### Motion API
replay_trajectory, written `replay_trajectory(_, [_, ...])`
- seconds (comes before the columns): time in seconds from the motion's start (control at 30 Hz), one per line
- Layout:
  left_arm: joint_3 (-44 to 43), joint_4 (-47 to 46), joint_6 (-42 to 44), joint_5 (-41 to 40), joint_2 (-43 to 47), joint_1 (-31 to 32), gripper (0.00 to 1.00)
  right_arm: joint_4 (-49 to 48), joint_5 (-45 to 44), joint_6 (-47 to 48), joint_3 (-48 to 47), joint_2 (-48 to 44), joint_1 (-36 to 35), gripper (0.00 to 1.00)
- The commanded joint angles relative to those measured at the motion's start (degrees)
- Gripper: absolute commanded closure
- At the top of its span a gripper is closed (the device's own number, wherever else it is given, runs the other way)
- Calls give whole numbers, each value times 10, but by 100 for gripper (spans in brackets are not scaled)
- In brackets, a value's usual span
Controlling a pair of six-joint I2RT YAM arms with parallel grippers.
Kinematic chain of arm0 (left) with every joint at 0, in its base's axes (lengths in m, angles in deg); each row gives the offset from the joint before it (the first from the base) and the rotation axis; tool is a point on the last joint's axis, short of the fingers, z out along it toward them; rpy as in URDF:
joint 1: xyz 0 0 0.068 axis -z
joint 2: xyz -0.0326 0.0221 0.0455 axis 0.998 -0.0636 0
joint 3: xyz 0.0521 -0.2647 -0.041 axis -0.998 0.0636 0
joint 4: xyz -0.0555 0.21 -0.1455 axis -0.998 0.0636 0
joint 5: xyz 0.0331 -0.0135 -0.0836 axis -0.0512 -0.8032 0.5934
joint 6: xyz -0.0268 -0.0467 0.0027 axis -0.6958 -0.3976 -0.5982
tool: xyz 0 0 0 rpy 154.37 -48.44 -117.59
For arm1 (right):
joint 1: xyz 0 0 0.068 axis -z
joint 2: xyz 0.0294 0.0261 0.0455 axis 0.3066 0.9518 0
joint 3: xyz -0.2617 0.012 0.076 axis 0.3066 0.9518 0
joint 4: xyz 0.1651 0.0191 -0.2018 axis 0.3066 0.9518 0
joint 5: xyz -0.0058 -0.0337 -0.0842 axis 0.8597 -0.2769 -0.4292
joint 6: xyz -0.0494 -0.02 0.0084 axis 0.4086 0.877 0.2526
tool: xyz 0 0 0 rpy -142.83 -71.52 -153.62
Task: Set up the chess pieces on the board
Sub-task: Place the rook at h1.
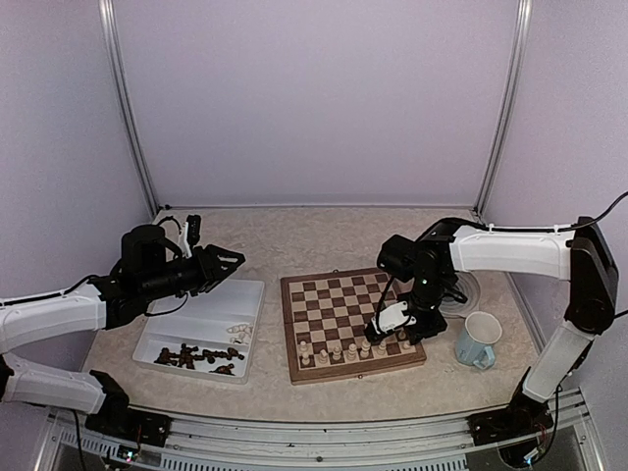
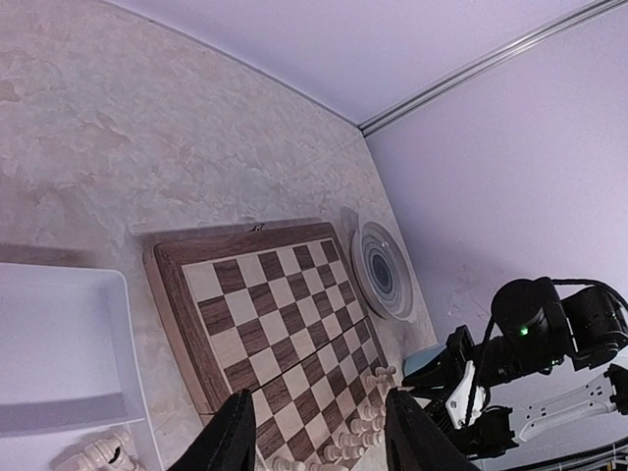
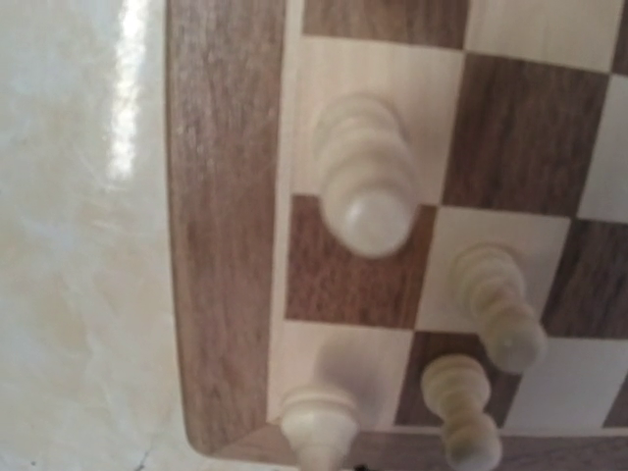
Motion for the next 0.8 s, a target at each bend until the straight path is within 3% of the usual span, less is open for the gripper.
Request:
replay_trajectory(0.0, [4, 8, 4, -6, 10, -6, 54, -7, -4, -3, 13, 8, -8, 92])
replay_trajectory(0.47, [15, 2, -3, -4, 16, -6, 54, -19, -26, -11, 18, 11, -12, 80])
replay_trajectory(0.77, [18, 2, -3, -2, 17, -6, 54, -22, -18, -16, 14, 13, -16, 79])
